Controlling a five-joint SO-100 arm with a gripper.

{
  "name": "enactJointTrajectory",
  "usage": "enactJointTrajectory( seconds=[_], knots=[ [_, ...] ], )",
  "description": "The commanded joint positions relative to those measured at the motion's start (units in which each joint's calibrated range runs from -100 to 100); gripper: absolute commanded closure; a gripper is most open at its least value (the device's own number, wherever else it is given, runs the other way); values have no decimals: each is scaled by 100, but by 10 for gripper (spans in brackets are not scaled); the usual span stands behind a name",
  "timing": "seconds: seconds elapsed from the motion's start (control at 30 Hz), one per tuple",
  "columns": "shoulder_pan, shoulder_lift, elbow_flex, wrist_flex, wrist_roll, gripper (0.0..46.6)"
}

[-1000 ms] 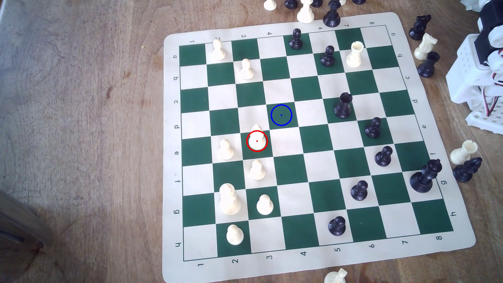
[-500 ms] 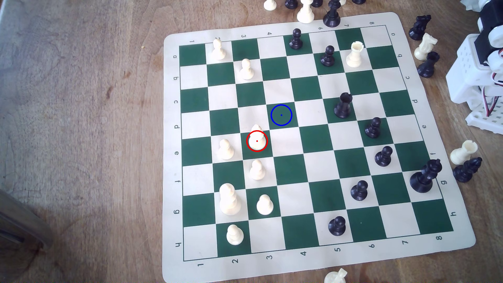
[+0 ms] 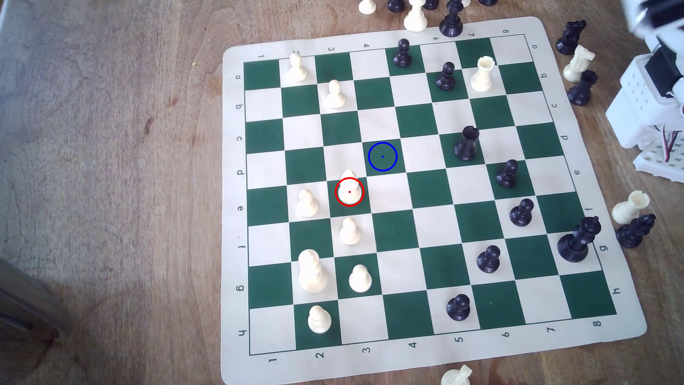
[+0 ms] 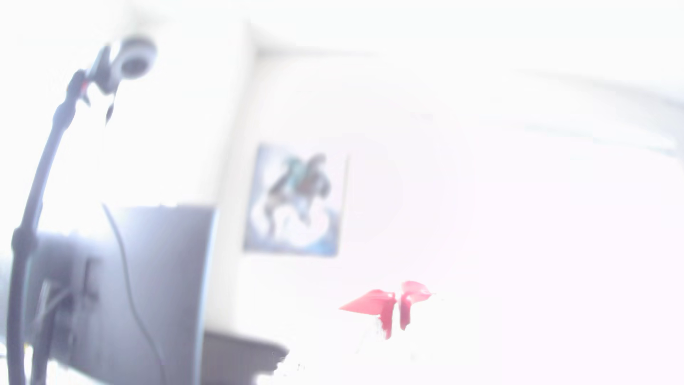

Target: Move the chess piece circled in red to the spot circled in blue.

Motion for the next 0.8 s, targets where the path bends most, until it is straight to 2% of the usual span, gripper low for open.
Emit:
enactJointTrajectory(
  seconds=[0.0,0.03,0.2,0.33,0.53,0.77],
  knots=[
    [-241,56,-417,2417,-20,464],
    [-273,218,-780,3195,-34,464],
    [-382,1406,-2131,4800,-24,454],
    [-453,2577,-3309,5685,-166,448],
    [-562,4199,-5331,7634,-332,464],
    [-437,6236,-7099,8109,-469,460]
  ],
)
